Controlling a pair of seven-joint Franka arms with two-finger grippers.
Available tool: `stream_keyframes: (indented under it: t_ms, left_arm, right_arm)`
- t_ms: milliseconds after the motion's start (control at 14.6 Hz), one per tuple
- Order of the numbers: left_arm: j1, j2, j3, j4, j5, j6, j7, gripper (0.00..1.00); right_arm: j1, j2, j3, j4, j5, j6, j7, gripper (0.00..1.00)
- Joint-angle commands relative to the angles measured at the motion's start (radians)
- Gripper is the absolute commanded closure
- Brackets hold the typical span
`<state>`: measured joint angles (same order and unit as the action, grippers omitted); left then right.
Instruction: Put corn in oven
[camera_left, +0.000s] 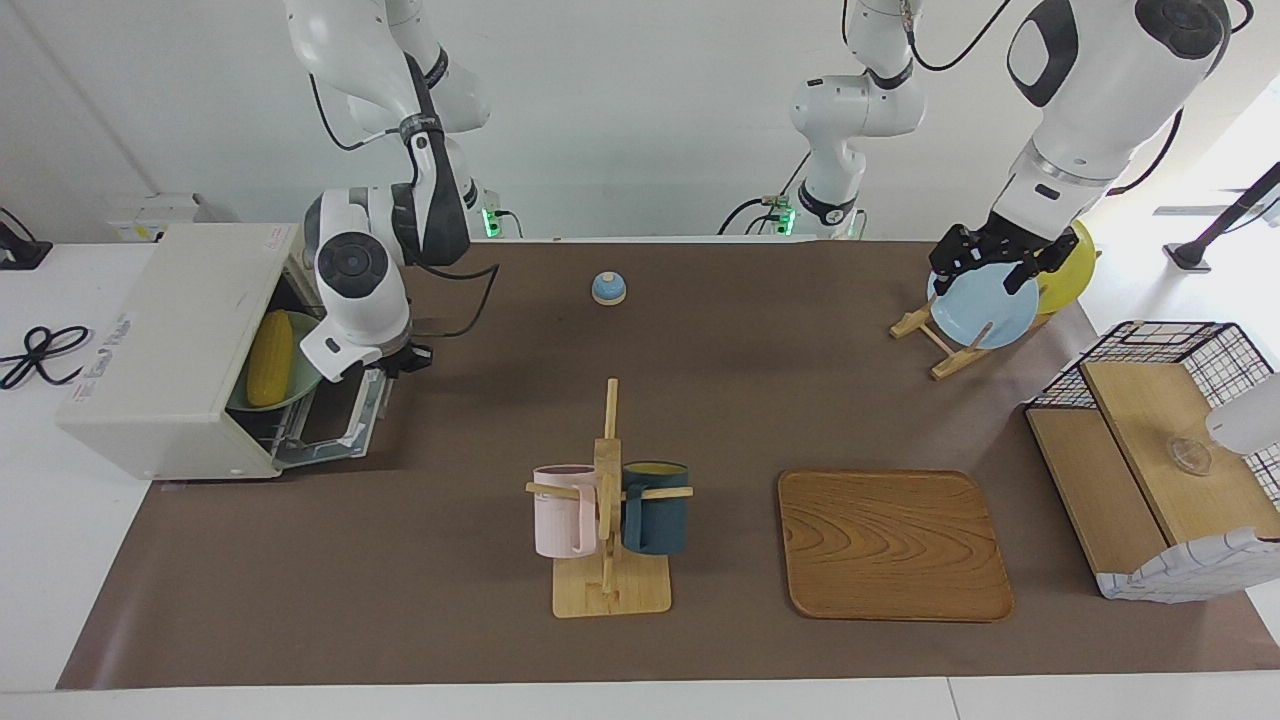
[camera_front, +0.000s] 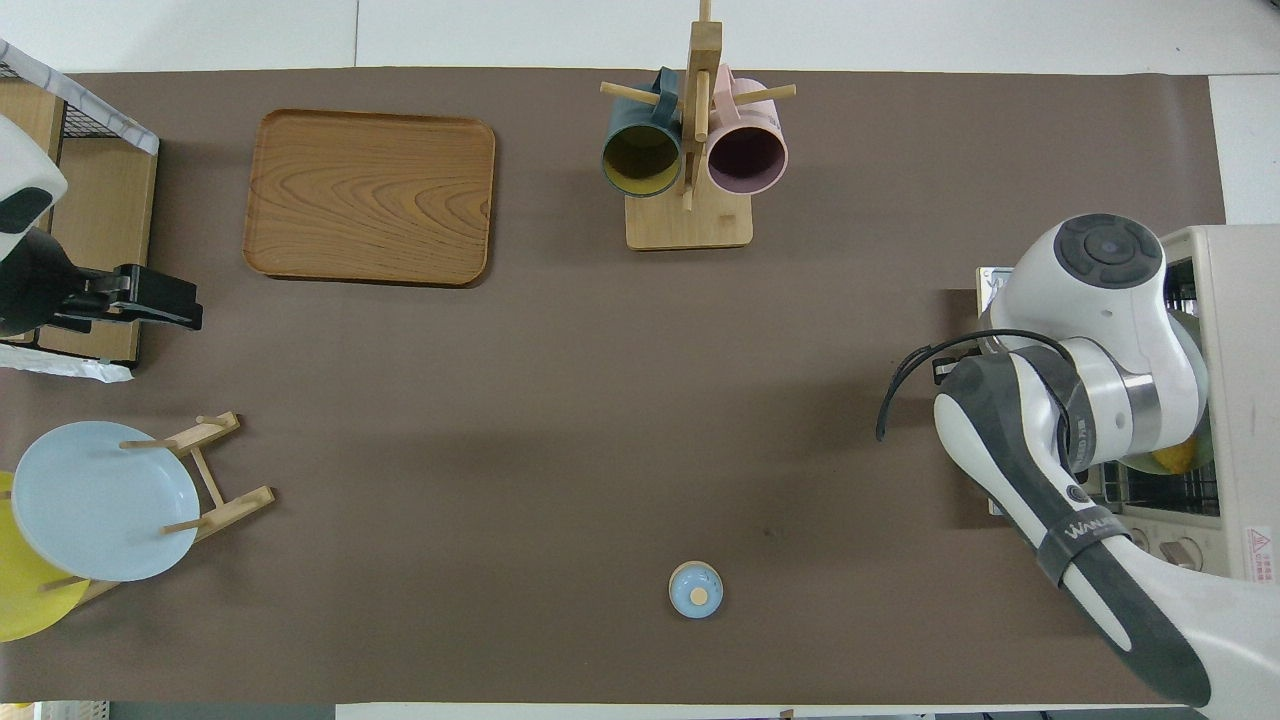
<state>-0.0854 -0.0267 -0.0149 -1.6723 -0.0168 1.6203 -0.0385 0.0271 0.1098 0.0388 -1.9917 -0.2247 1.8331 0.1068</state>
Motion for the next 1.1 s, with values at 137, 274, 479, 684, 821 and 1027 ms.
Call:
stream_keyframes:
  t_ms: [137,274,479,684,821,1027]
  left_arm:
    - [0.007,-0.019,-0.004,-0.018,0.009,0.006,0.002,0.00]
    - [0.007,-0.019,-0.004,-0.018,0.009,0.006,0.002,0.00]
    - [0.006,-0.019,-0.002,-0.018,0.009,0.007,0.002,0.00]
    - [0.006,-0.019,-0.002,-0.018,0.009,0.006,0.002,0.00]
    - [0.007,-0.019,-0.004,-0.018,0.009,0.006,0.003,0.00]
    - [0.006,-0.019,-0.002,-0.018,0.009,0.006,0.003,0.00]
  right_arm:
    - [-0.194,-0.027,-0.039,0.011,-0.085,0.015,-0.266,1.00]
    - [-0.214,-0.032,-0.039,0.011,-0.084,0.012,-0.277,1.00]
    - [-0.211,-0.036,-0.033,0.052,-0.067,-0.050,-0.277,0.96]
    - [-0.200,-0.036,-0.027,0.236,0.083,-0.208,-0.273,0.82]
    - [-0.200,-0.047,-0.016,0.324,0.137,-0.265,-0.273,0.76]
    - [-0.200,-0.096,0.050,0.373,0.146,-0.311,-0.274,0.72]
